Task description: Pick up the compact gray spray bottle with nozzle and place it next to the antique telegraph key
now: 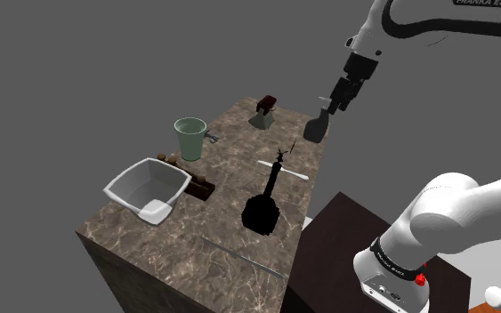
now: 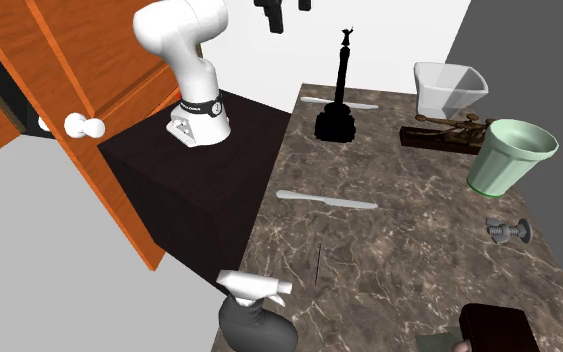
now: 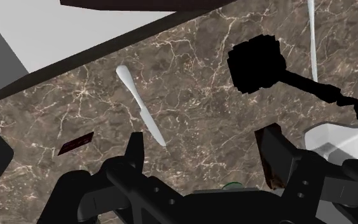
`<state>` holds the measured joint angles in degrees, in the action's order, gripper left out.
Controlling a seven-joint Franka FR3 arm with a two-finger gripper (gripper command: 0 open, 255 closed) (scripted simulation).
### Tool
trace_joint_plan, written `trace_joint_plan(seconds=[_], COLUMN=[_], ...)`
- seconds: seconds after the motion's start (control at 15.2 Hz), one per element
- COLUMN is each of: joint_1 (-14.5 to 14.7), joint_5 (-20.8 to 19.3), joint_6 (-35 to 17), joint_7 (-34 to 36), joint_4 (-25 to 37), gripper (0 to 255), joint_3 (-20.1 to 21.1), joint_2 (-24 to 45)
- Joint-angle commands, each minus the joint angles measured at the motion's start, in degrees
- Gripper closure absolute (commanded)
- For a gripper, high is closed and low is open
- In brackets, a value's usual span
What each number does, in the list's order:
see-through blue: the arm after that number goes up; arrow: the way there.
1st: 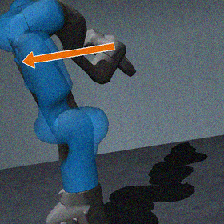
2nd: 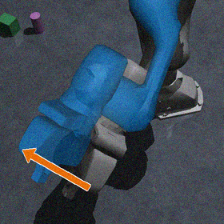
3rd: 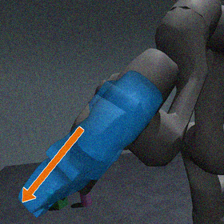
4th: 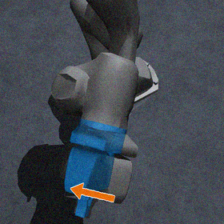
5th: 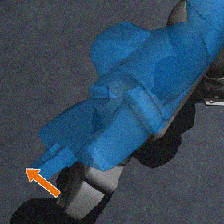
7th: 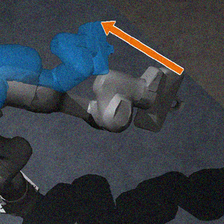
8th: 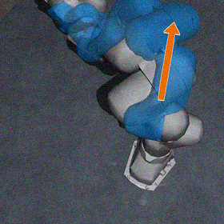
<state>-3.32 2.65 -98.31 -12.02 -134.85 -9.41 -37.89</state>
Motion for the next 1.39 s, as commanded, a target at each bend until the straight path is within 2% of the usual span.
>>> trace_joint_plan(seconds=[0.0, 0.4, 0.73, 0.99, 1.32], joint_1=[-0.5, -1.6, -2.0, -2.4, -3.8], joint_5=[-1.2, -3.4, -3.2, -1.3, 3.3], joint_6=[-1.3, -5.4, -8.2, -9.8, -10.5], joint_7=[-2.9, -11.7, -19.4, -25.9, -34.4], joint_4=[0.8, 5.0, 10.4, 16.0, 24.8], gripper=[0, 0, 0, 0, 0], joint_3=[-2.1, -8.6, -13.8, -17.6, -21.4], joint_2=[2.3, 10.7, 19.3, 27.1, 38.1])
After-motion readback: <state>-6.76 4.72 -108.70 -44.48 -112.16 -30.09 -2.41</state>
